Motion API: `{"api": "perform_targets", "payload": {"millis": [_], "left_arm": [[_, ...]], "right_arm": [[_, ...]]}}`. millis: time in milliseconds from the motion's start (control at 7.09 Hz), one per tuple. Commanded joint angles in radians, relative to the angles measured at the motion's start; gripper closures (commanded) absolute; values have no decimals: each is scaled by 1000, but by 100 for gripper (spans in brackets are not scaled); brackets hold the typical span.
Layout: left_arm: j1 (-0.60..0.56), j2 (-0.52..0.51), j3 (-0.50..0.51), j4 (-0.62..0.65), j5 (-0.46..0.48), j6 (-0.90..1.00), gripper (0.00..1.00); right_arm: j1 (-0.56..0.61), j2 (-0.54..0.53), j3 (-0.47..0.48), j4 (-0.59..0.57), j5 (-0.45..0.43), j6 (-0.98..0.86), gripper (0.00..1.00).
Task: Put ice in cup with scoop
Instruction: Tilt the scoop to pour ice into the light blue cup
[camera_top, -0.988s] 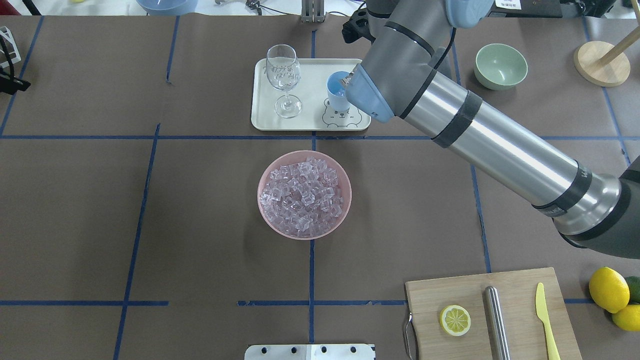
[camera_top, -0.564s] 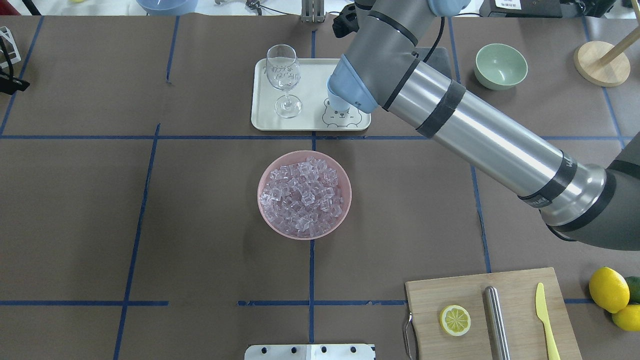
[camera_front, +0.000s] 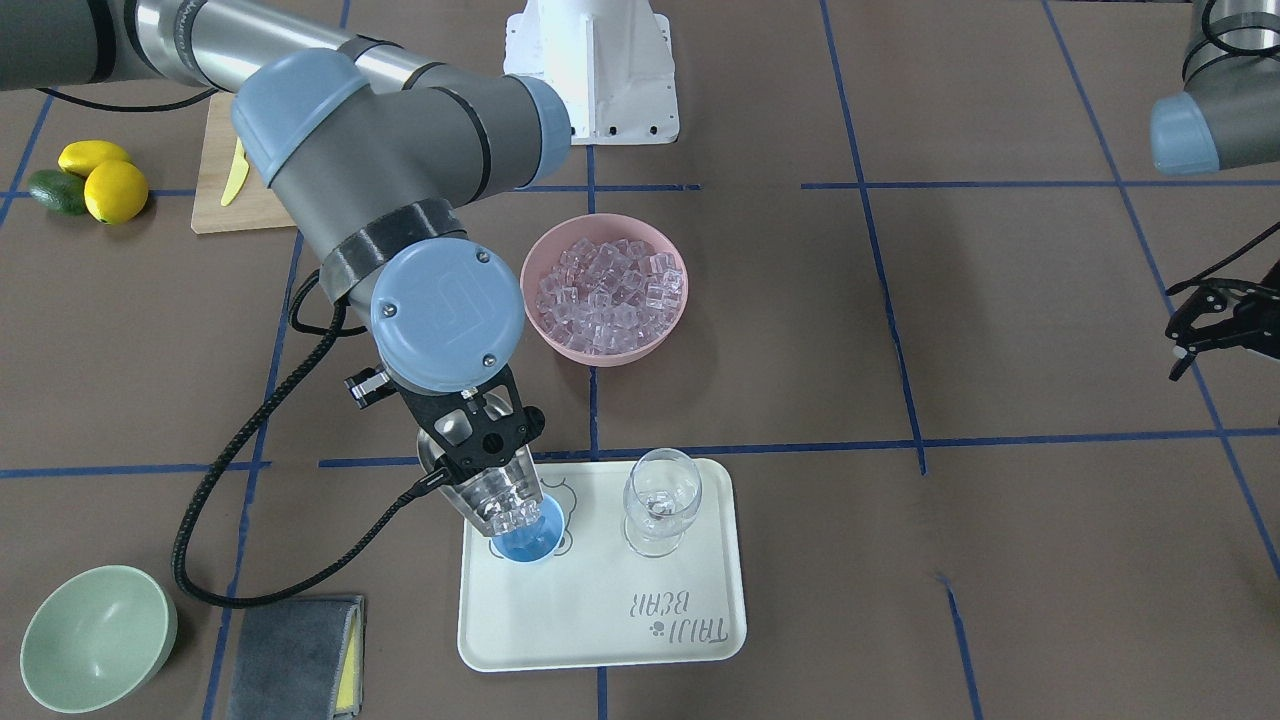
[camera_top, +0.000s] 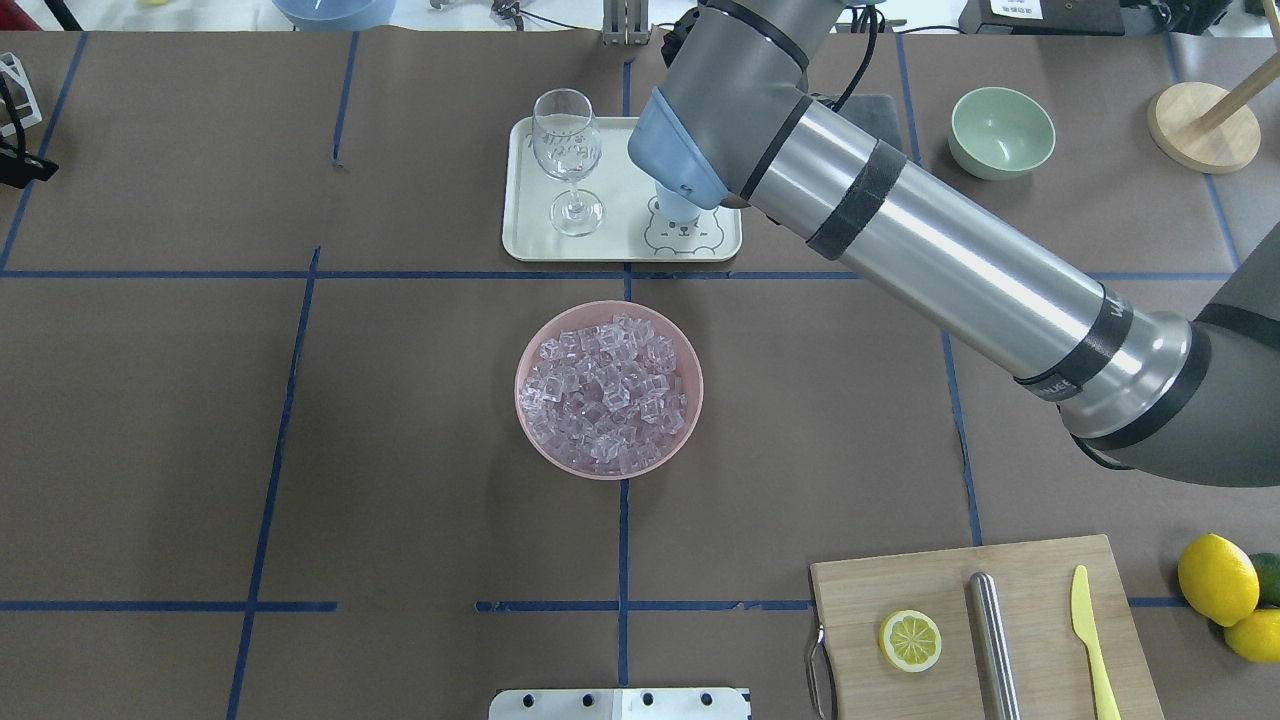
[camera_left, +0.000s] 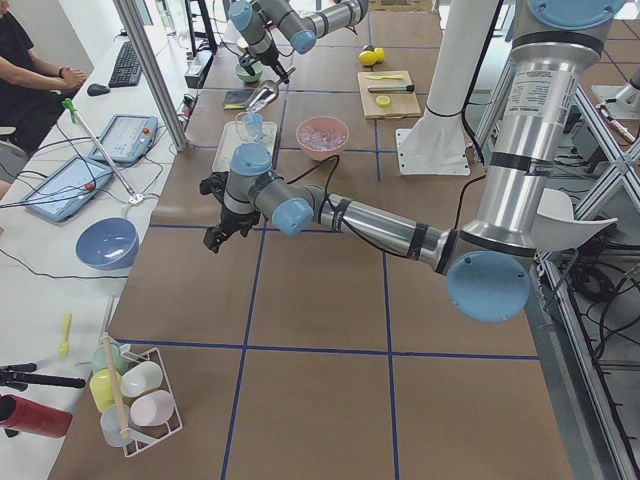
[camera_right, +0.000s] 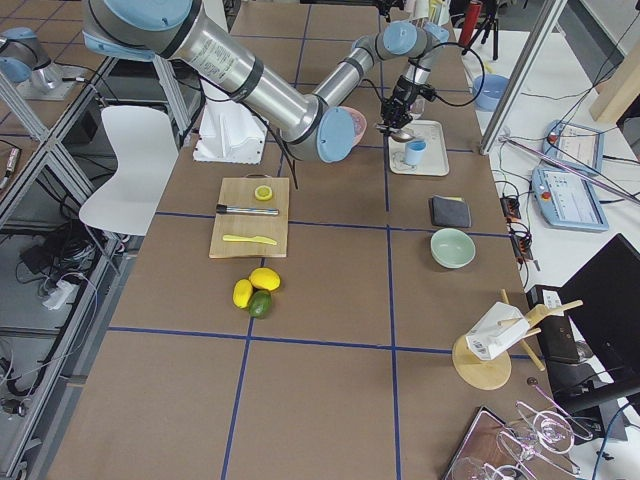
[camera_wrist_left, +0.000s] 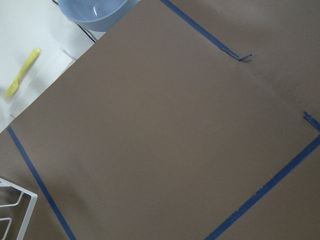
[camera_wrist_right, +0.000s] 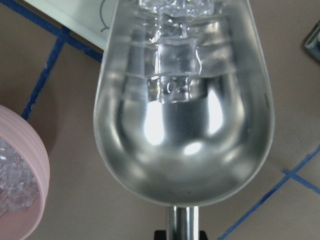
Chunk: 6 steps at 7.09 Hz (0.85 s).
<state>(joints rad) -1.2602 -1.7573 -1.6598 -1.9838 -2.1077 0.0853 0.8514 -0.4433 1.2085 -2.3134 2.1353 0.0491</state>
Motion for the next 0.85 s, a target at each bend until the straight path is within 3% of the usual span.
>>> {"api": "perform_targets", "payload": {"millis": [0, 423, 564, 705], "left_arm": [[-1, -1, 0, 0, 0, 2, 0], [-1, 1, 0, 0, -3, 2, 0], [-2, 1, 0, 2, -5, 2, 0], [-10, 2, 0, 2, -5, 2, 0]], "right_arm": [[0, 9, -6, -14, 0, 0, 100], [2, 11, 2, -14, 0, 0, 100], [3, -3, 43, -9, -2, 0, 100], [20, -56, 142, -6, -2, 2, 100]]}}
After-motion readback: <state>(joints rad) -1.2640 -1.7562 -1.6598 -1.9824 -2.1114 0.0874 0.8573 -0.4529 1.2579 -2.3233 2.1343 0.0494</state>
